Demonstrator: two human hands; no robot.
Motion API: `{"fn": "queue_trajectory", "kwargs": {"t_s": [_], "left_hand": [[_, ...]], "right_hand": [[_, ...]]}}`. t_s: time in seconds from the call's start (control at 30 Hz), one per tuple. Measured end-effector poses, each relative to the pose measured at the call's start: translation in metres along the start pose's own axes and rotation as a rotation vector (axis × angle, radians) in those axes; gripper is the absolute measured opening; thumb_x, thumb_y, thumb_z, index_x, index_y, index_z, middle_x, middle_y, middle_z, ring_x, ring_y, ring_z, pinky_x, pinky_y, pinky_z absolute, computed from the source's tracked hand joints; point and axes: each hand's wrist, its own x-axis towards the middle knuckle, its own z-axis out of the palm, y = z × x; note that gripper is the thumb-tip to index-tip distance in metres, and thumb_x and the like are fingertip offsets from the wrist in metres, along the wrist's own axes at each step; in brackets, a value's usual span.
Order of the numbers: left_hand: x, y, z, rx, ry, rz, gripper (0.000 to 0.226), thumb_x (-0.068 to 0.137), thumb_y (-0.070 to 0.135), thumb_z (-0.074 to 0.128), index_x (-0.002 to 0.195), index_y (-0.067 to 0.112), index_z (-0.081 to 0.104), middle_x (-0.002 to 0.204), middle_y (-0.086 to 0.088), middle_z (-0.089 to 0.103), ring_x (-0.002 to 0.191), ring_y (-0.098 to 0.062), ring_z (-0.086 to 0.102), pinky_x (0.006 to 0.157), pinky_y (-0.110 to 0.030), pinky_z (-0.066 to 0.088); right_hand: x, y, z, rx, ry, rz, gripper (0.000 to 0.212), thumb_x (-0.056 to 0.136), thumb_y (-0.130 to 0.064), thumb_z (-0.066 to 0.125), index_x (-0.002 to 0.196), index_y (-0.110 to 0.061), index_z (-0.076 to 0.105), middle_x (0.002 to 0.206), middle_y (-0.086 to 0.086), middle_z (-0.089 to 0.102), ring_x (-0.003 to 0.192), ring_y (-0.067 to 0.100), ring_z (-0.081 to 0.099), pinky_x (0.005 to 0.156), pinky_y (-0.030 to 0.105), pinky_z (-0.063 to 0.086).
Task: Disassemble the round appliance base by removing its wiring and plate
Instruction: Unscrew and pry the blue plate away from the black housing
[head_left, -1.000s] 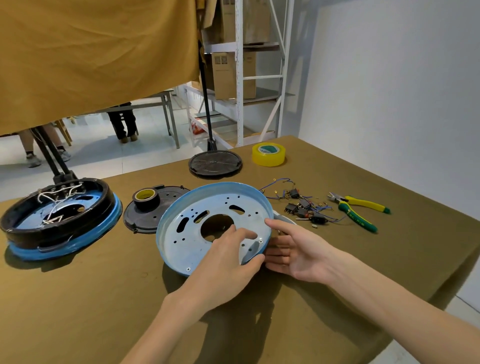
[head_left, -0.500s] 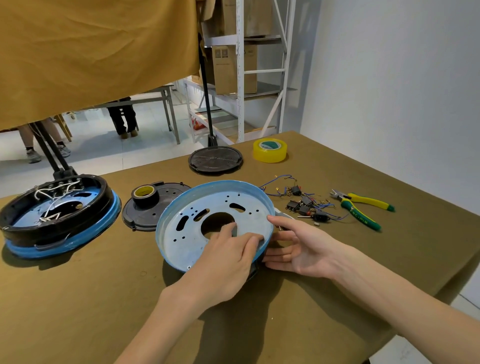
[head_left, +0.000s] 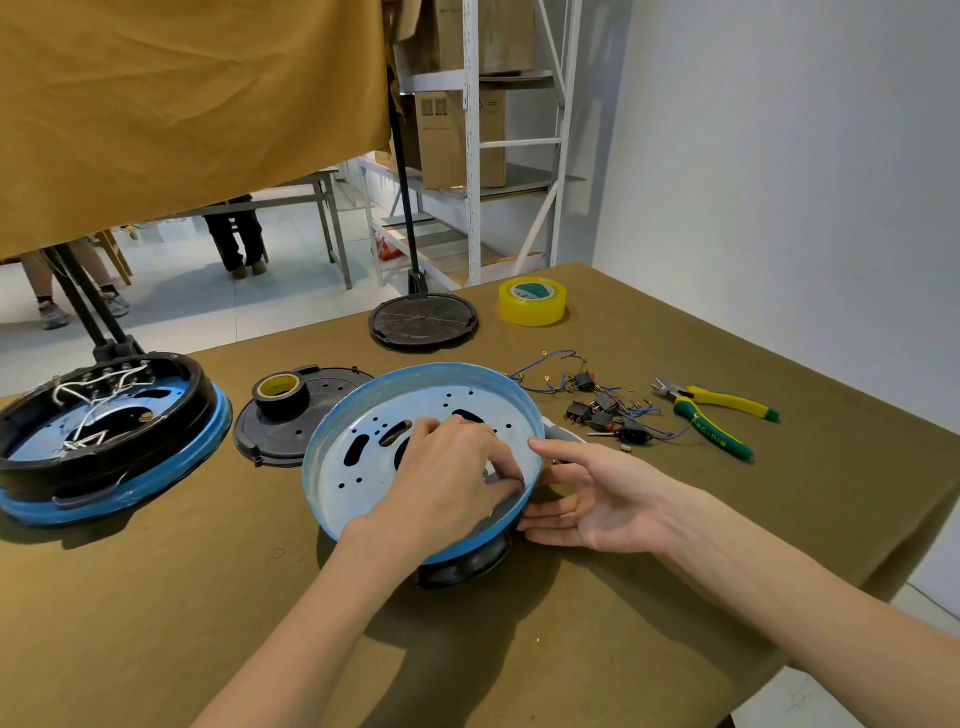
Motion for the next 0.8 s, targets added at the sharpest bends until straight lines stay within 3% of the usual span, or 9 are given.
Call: {"fn": "queue_trajectory", "kwargs": {"t_s": [0.13, 0.27, 0.47, 0.63, 0.73, 0.8], "left_hand": [[0.005, 0.001, -0.003, -0.022, -0.025, 0.010, 0.009, 0.095, 0.038, 0.068, 0.093, 0.036, 0.076, 0.093, 0.019, 0.068, 0.096, -0.009, 0.055, 0.099, -0.039, 0.037], [0.012, 0.008, -0.005, 0.133, -0.114, 0.100, 0.017, 0.101, 0.037, 0.058, 0.101, 0.031, 0.074, 0.100, 0.009, 0.066, 0.099, -0.018, 0.056, 0.097, -0.038, 0.039], [0.020, 0.013, -0.004, 0.348, -0.196, 0.193, 0.022, 0.103, 0.032, 0.050, 0.110, 0.017, 0.064, 0.106, -0.001, 0.060, 0.101, -0.024, 0.054, 0.089, -0.038, 0.038], [0.018, 0.009, 0.000, 0.394, -0.187, 0.230, 0.023, 0.105, 0.033, 0.047, 0.112, 0.016, 0.060, 0.108, -0.002, 0.058, 0.099, -0.023, 0.056, 0.084, -0.035, 0.035], [0.017, 0.001, -0.003, 0.281, -0.178, 0.215, 0.019, 0.105, 0.032, 0.051, 0.109, 0.020, 0.065, 0.105, 0.003, 0.061, 0.095, -0.019, 0.058, 0.084, -0.031, 0.039], [0.012, -0.005, -0.006, 0.094, -0.148, 0.150, 0.016, 0.104, 0.029, 0.055, 0.109, 0.026, 0.069, 0.103, 0.010, 0.065, 0.092, -0.008, 0.060, 0.087, -0.028, 0.048]], "right_hand": [[0.002, 0.003, -0.001, -0.009, -0.007, -0.014, 0.100, 0.043, -0.032, 0.104, 0.131, -0.005, 0.064, 0.117, 0.032, 0.068, 0.104, 0.043, 0.071, 0.097, 0.050, 0.056], [0.001, 0.003, -0.001, -0.014, -0.014, -0.021, 0.102, 0.039, -0.033, 0.105, 0.128, -0.005, 0.066, 0.115, 0.031, 0.070, 0.101, 0.042, 0.073, 0.092, 0.047, 0.059], [-0.002, 0.004, -0.001, -0.034, -0.011, -0.018, 0.081, 0.063, -0.036, 0.094, 0.129, -0.003, 0.063, 0.116, 0.031, 0.070, 0.103, 0.041, 0.072, 0.093, 0.047, 0.057], [-0.005, 0.004, 0.000, -0.141, -0.036, -0.039, 0.082, 0.074, -0.044, 0.085, 0.137, -0.002, 0.055, 0.120, 0.029, 0.069, 0.106, 0.040, 0.072, 0.088, 0.046, 0.061], [-0.007, 0.002, 0.002, -0.349, 0.000, -0.063, 0.072, 0.082, -0.056, 0.075, 0.131, -0.006, 0.058, 0.110, 0.022, 0.073, 0.094, 0.035, 0.076, 0.077, 0.041, 0.063], [-0.007, -0.001, -0.001, -0.685, 0.171, -0.257, 0.060, 0.089, -0.064, 0.063, 0.114, -0.010, 0.067, 0.082, 0.005, 0.074, 0.068, 0.019, 0.075, 0.057, 0.030, 0.058]]}}
